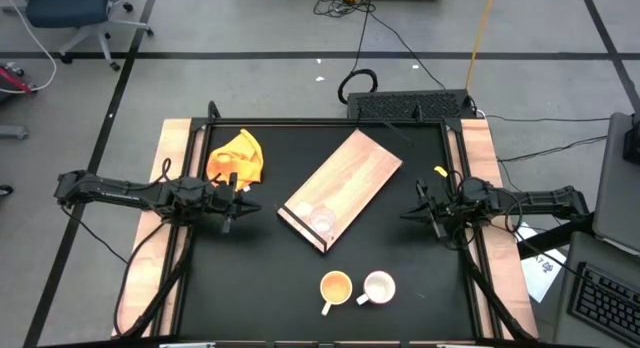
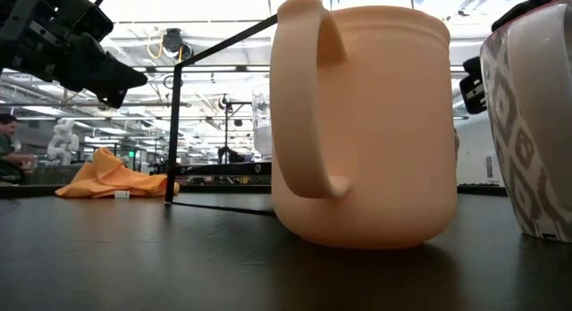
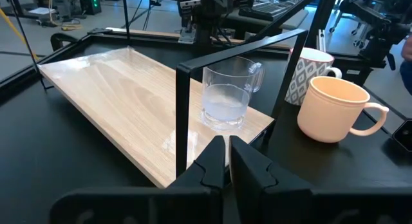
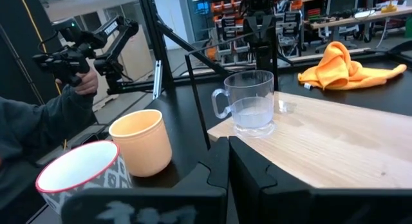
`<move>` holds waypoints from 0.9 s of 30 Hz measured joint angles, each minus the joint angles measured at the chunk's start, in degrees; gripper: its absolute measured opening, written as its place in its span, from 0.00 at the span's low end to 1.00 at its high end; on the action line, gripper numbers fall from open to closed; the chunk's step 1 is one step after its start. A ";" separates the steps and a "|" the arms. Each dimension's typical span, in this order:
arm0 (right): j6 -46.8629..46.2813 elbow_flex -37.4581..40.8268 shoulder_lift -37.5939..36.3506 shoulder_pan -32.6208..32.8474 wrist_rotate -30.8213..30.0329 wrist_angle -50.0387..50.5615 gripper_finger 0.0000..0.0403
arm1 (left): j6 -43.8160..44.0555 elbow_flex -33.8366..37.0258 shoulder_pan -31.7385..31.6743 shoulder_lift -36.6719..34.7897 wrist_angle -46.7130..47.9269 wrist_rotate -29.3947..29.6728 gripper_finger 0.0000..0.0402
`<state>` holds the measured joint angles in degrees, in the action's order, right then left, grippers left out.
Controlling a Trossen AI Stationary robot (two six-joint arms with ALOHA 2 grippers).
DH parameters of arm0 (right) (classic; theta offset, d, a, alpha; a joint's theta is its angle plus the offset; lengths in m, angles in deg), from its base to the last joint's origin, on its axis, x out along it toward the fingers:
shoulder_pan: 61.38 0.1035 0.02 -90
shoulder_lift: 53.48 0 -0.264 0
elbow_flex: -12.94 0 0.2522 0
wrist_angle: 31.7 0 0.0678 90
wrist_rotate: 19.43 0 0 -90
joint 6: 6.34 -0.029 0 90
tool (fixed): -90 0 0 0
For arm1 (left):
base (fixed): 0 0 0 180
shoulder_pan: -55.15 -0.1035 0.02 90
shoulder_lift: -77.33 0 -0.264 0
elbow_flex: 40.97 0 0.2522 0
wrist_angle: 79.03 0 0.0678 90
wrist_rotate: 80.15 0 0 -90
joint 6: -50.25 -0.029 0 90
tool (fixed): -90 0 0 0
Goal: Stack small to large cups/mugs on shelf
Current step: Put the orange mug on the shelf
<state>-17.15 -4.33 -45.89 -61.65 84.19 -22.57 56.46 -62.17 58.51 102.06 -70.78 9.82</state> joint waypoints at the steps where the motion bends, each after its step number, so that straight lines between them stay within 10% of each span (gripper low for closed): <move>1: 0.35 0.00 0.00 0.00 0.00 -0.30 0.00 | 0.00 0.00 0.00 0.00 0.00 0.00 0.06; 27: 1.14 -0.01 0.26 0.00 0.12 -6.88 0.00 | -1.07 0.00 0.01 0.00 2.43 0.09 0.06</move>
<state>-16.00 -4.34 -45.63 -61.65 84.31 -29.45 55.39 -62.17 58.52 102.06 -68.36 9.91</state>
